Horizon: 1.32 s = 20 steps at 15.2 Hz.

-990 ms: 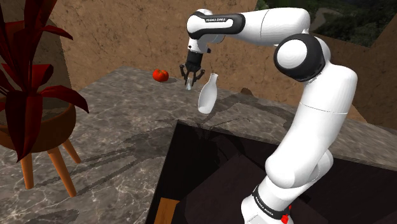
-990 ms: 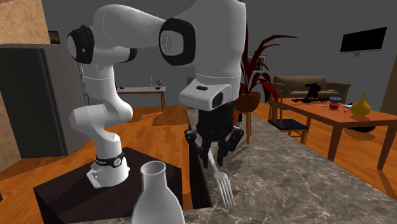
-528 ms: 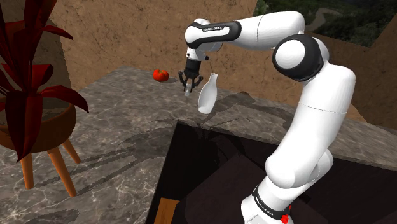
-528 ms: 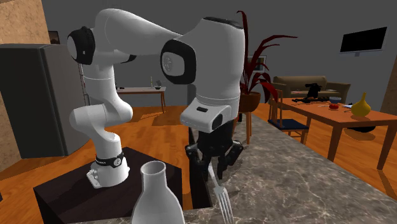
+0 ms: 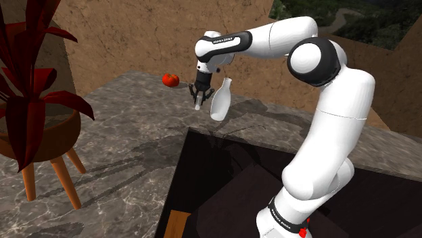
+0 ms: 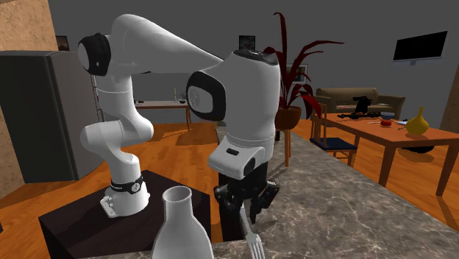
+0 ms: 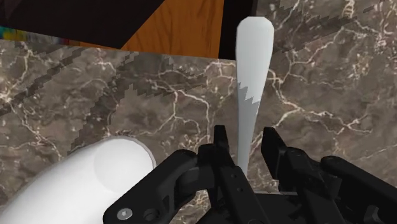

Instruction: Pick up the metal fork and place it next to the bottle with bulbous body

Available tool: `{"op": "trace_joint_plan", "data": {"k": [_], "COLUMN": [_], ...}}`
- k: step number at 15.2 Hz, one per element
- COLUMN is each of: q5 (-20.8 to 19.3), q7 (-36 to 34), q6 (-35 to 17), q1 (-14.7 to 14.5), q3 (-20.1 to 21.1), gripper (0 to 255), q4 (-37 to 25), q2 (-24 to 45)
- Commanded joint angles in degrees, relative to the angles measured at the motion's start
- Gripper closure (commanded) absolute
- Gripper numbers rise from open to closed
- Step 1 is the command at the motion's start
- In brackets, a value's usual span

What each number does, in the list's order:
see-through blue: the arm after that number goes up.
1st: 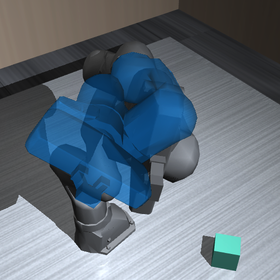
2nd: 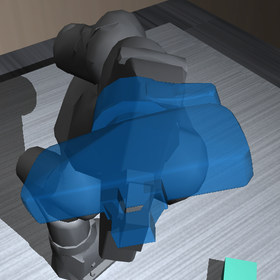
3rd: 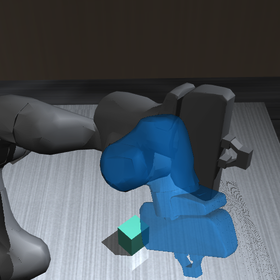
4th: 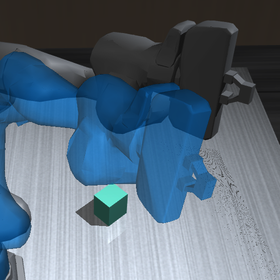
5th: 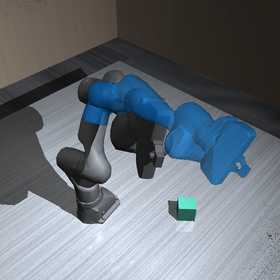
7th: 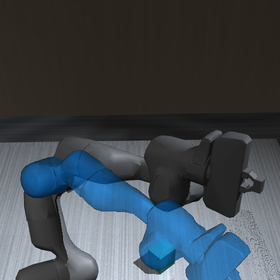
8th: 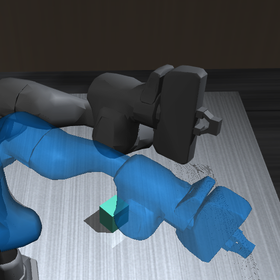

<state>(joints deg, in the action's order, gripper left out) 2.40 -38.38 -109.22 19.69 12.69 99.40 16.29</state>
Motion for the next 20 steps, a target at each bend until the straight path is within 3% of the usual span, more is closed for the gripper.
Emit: {"op": "trace_joint_plan", "data": {"k": [1, 15, 20], "q5": [-0.08, -0.86, -0.91], "q7": [0.01, 0.17, 0.17], "q6": [-1.41, -10.69, -11.07], "q1": [-0.05, -0.37, -0.39], "q3": [-0.02, -0.35, -0.38], "gripper": [255, 255, 255], "q4": [0.91, 5.80, 5.95], "q2": [0.47, 4.94, 5.18]}}
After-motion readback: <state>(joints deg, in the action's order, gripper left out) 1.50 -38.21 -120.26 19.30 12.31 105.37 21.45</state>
